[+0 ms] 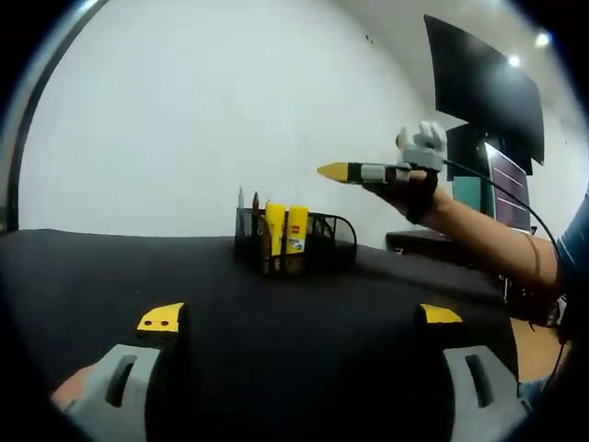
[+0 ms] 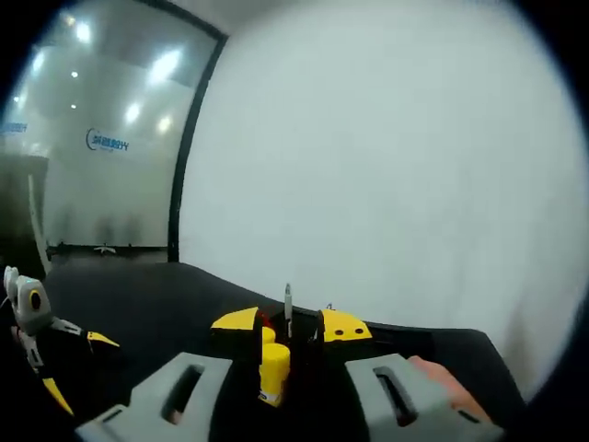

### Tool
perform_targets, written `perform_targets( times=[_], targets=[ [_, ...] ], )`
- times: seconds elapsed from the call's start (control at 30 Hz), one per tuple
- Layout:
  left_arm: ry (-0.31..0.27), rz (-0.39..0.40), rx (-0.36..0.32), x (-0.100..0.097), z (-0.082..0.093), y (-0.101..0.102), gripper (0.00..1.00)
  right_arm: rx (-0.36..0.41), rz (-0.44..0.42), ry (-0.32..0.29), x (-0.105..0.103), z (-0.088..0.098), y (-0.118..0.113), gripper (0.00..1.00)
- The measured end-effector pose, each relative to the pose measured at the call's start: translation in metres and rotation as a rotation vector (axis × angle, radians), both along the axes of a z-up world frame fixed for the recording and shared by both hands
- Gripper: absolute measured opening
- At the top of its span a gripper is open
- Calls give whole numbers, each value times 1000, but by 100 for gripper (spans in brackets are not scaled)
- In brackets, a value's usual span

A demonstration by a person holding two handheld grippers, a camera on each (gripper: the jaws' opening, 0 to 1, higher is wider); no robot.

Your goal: Pick up pens and glue sticks and place them into the holder.

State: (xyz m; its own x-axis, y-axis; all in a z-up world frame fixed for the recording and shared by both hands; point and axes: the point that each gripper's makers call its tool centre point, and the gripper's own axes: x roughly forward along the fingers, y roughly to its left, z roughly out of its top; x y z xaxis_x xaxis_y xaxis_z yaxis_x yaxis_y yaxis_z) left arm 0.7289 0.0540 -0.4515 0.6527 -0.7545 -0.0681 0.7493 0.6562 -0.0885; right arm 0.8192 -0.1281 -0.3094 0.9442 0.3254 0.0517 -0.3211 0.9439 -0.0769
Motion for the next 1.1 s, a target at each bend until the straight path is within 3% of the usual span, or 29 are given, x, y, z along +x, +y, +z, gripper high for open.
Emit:
perform_targets(
  times=[0.13,0.23,0.33,0.57,0.67,1.1],
  targets=[
    [0,0,11,0,-2,0,95,3,-14,-5,-10,6,-9,22],
    [4,-3,-18,-1,2,1,95,11,-18,-3,-19,8,-15,24],
    [7,3,-32,0,4,3,95,3,-10,19,-31,2,-18,31],
    [5,3,-22,0,3,2,94,25,-27,26,-61,-10,-25,36],
    [3,-21,-92,-4,13,0,96,34,-34,23,-73,-13,-29,39],
    [-9,-29,-137,-7,22,2,96,44,-91,59,-119,-44,-37,49]
  ],
)
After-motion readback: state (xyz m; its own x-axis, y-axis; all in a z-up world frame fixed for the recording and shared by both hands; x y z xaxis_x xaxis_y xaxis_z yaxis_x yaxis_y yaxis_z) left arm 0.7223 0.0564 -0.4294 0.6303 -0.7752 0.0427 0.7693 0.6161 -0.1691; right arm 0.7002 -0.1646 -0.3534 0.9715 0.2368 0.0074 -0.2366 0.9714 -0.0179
